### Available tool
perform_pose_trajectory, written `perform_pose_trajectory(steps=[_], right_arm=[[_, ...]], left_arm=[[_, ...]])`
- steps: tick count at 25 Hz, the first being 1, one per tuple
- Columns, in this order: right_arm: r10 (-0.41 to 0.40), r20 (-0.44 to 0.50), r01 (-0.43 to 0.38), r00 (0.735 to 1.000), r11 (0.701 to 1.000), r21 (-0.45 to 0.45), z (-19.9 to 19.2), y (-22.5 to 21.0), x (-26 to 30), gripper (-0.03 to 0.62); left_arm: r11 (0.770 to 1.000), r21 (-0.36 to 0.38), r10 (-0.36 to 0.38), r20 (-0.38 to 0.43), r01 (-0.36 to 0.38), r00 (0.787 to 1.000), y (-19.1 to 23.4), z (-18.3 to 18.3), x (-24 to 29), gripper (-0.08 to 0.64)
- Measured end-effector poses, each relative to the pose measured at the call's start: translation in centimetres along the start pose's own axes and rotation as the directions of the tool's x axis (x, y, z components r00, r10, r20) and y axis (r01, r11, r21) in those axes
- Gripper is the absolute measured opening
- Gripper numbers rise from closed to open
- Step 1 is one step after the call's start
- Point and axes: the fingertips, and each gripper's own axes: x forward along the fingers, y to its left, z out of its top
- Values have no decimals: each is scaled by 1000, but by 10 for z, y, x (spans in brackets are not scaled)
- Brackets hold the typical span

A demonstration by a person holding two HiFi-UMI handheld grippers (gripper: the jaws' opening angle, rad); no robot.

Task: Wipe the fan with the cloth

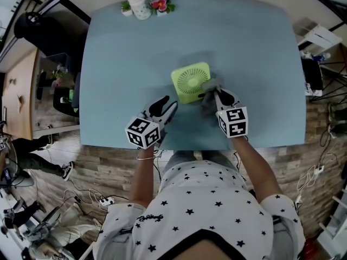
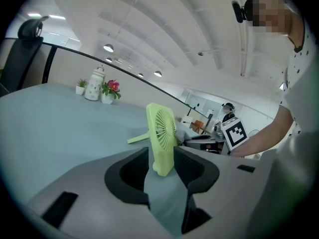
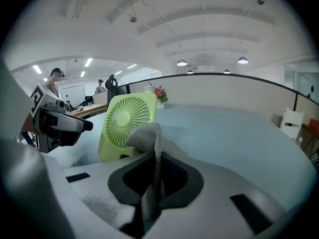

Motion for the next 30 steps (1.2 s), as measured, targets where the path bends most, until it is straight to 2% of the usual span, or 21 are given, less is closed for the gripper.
perform_pose_trajectory(steps=[9, 14, 23, 27, 30], right_arm=[[-10, 99, 2, 995, 997, 75, 33, -18, -28, 23], [-12, 174, -4, 985, 996, 90, 59, -23, -46, 23], [6, 315, -42, 949, 993, 109, 109, -25, -86, 23], [26, 368, -72, 930, 991, 112, 128, -21, -101, 23], [49, 407, -101, 912, 989, 106, 142, -16, -112, 23]], left_arm=[[1000, 13, 6, 36, -7, 999, 0, 15, -8, 170], [999, -27, 27, 117, -24, 993, 4, 33, -19, 158], [996, 65, 52, 226, -68, 973, -15, 89, -47, 147], [993, 101, 36, 280, -67, 959, -29, 110, -58, 127], [990, 116, 36, 317, -76, 948, -39, 122, -66, 86]])
